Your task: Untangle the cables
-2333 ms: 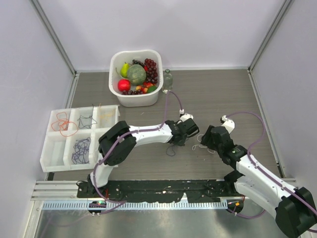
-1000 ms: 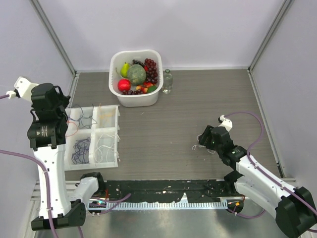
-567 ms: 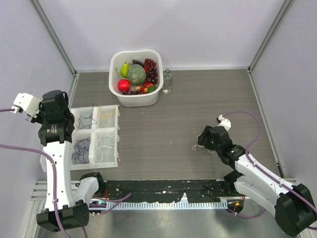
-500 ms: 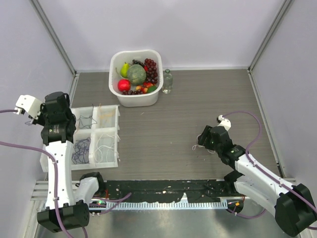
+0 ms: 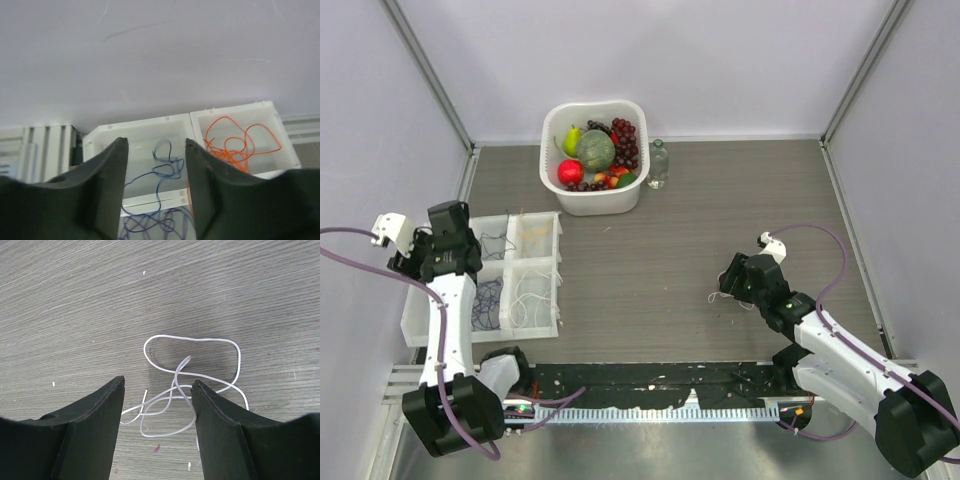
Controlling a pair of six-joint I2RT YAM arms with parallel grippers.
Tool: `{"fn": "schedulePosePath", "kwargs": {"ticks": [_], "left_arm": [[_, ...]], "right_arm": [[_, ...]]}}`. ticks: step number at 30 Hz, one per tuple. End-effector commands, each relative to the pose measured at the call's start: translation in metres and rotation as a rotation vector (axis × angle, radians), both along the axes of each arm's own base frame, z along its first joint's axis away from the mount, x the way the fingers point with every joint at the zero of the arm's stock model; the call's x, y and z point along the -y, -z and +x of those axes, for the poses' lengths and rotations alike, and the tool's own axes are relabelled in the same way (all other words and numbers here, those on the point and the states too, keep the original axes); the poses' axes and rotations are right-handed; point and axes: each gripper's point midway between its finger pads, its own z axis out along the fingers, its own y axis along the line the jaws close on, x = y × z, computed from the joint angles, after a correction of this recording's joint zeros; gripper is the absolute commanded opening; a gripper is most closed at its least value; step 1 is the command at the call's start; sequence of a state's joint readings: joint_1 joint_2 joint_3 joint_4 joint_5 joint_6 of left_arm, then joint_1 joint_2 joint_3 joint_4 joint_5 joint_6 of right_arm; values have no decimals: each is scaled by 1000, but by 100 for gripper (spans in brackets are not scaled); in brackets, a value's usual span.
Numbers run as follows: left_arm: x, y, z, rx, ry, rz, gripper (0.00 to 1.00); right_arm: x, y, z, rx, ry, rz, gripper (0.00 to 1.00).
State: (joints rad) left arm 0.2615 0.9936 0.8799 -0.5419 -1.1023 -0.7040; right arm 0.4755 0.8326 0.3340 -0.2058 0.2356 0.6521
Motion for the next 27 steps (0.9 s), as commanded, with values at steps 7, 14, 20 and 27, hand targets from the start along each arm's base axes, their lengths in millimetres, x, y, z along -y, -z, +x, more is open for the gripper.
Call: {"fn": "schedulePosePath", "kwargs": {"ticks": [7, 14, 20, 27], "left_arm": [[17, -10, 28, 199, 173, -109, 89], [189, -19, 124, 425, 1083, -462, 82], [380, -10, 91, 223, 1675, -476, 84], [519, 52, 2, -59, 2112, -561, 84]], "right_arm": [[-4, -16, 9, 62, -3, 21, 61], [-5, -18, 9, 70, -12, 27, 61], [0, -27, 11, 61, 29, 18, 64], [53, -38, 14, 1, 313, -72, 69]]}}
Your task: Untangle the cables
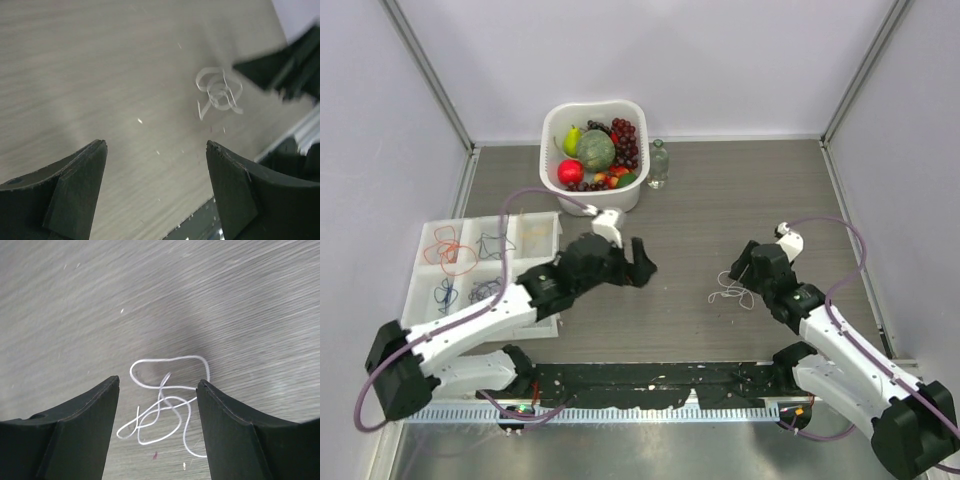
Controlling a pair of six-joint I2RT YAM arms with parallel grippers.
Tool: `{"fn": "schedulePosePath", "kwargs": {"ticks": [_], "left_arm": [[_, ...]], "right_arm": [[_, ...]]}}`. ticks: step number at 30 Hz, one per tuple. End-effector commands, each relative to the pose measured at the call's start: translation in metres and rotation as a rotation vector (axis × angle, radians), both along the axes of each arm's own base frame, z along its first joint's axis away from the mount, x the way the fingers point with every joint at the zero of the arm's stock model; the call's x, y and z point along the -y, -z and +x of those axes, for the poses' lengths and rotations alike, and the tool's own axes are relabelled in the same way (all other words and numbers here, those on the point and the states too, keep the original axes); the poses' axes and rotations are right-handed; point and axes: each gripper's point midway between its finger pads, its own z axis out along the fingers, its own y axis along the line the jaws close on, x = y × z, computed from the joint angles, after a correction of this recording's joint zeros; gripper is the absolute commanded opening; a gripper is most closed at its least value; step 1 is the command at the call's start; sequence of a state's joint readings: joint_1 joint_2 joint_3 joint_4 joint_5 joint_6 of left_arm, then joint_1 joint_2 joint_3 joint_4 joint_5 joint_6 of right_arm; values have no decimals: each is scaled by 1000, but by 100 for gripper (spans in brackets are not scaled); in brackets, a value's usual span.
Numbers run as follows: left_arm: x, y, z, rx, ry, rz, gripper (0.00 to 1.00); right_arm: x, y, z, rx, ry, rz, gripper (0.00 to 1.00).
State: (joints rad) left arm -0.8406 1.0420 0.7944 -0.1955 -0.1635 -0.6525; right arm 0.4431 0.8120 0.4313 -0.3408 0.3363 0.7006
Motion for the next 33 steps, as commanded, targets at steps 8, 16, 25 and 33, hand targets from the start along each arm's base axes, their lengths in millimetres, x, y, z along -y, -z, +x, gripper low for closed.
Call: {"fn": "schedulePosePath", "kwargs": {"ticks": [8, 16, 25, 33], "left_arm": [[109, 44, -104, -77, 515, 69, 84], [88, 23, -93, -2, 420, 56, 84], [33, 4, -78, 80, 244, 108, 81], [-4, -33, -74, 200, 93, -132, 83]], "right_arm": [[7, 11, 1, -118, 73, 10, 65], [-40, 34, -4, -183, -113, 108, 41], [-177, 8, -29, -140, -472, 250, 21], [-221, -40, -60, -54, -663, 337, 35]]}}
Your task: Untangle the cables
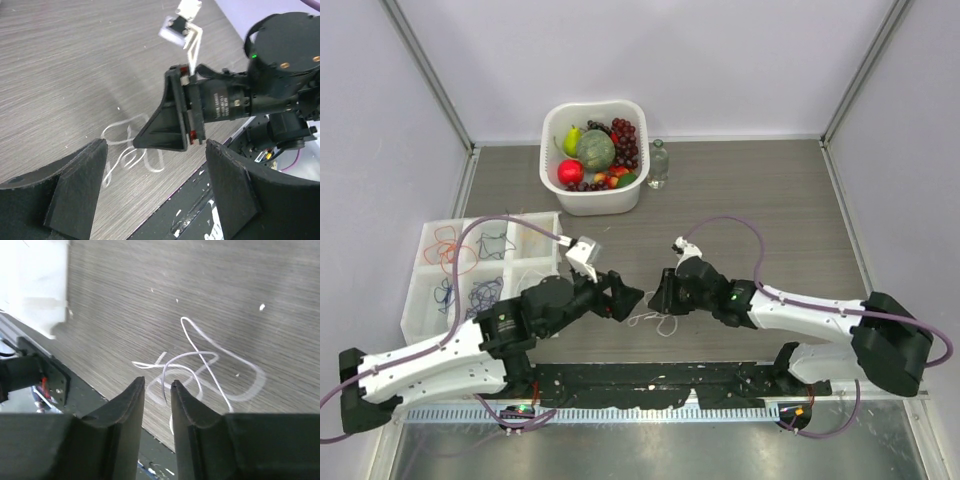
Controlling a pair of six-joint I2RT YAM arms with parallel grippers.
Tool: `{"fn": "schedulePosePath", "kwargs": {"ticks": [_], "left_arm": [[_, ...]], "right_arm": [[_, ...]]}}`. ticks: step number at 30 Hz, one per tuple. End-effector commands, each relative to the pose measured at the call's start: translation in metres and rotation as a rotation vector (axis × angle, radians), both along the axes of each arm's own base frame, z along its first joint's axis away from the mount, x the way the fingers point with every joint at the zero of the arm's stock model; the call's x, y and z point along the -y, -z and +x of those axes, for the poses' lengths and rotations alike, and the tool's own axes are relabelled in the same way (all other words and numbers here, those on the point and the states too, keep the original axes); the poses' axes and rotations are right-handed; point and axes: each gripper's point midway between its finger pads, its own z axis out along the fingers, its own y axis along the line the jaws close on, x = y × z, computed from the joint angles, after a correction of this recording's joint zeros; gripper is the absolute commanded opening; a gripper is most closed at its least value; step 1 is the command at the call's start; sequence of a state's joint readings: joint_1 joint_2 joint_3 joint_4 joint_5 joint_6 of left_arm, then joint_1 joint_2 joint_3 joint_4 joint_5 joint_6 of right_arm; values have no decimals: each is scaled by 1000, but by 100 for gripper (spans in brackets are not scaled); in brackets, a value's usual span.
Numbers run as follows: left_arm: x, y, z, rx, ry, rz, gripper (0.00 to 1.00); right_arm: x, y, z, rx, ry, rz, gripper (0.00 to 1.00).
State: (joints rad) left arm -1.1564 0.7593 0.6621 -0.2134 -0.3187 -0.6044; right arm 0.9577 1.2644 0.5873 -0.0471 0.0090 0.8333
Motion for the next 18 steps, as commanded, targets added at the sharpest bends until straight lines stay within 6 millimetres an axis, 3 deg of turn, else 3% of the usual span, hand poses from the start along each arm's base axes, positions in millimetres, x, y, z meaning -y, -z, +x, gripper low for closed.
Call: {"fn": "schedulePosePath", "kwargs": {"ticks": [1, 2, 3, 6, 8, 12, 14, 18], "left_arm": [[-10, -8, 11, 35, -92, -89, 85], [-9, -3, 11, 26, -93, -76, 86], [-6, 2, 11, 16, -86, -56, 87], [12, 24, 12, -40, -47, 62, 89], [23, 43, 14, -97, -28, 196, 88], [33, 90, 18, -225, -31, 507, 91], [38, 112, 18, -279, -25, 622, 93], [66, 140, 14, -338, 52, 641, 99]], "right_arm": [[2, -62, 20, 150, 74, 110, 42], [15, -55, 20, 157, 90, 47, 52], [29, -65, 27, 210, 142, 28, 55], [73, -65, 36, 264, 248, -92, 69], [102, -71, 45, 298, 339, -122, 72], [144, -55, 56, 289, 446, -173, 71], [158, -45, 59, 272, 479, -181, 70], [169, -26, 58, 236, 490, -172, 69]]}}
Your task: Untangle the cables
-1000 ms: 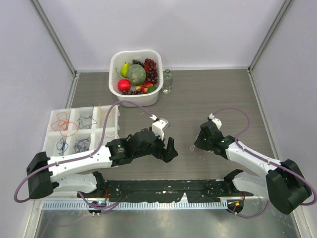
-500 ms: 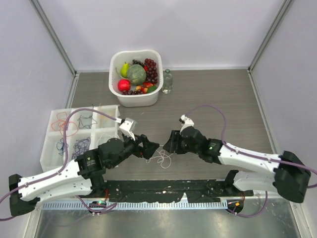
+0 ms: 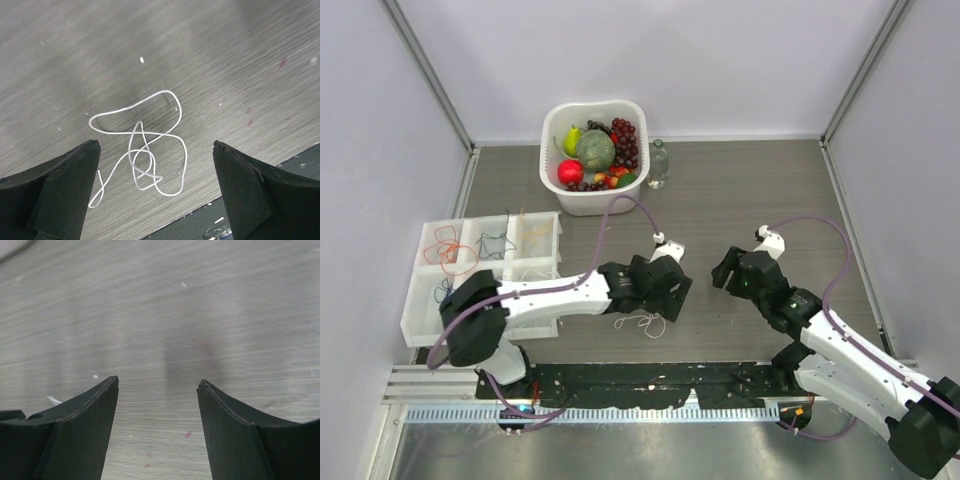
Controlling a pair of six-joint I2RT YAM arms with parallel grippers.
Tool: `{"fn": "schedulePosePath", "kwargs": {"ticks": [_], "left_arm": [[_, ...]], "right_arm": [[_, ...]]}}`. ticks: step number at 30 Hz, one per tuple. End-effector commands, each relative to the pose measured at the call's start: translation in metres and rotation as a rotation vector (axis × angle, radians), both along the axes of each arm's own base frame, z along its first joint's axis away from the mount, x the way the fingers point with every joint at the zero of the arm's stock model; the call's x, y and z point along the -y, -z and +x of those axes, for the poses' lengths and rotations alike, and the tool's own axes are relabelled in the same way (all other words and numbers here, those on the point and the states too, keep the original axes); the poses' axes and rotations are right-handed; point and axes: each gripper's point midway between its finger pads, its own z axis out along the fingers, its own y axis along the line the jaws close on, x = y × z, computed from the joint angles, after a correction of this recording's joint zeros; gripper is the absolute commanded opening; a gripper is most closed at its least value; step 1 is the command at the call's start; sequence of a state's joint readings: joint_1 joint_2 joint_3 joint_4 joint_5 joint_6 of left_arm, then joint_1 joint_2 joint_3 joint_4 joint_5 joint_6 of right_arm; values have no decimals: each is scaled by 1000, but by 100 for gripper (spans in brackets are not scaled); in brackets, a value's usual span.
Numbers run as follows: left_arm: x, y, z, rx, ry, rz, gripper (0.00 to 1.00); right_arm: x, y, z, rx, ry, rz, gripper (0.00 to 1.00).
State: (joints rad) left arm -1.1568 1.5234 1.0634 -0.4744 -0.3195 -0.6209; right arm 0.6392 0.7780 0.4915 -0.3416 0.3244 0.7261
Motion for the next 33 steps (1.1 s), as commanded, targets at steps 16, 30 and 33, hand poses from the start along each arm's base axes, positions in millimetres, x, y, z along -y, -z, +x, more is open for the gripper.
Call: {"fn": "schedulePosePath", "kwargs": {"ticks": [16, 30, 33], "left_arm": [[7, 80, -4, -118, 42, 233, 34], [-140, -136, 46, 385, -314, 60, 0], [-189, -162, 49, 407, -460, -31, 0]], "right_arm": [[10, 42, -3, -22, -27, -28, 67], [7, 43, -4, -17, -41, -22, 66], [7, 42, -4, -15, -42, -18, 65]]}}
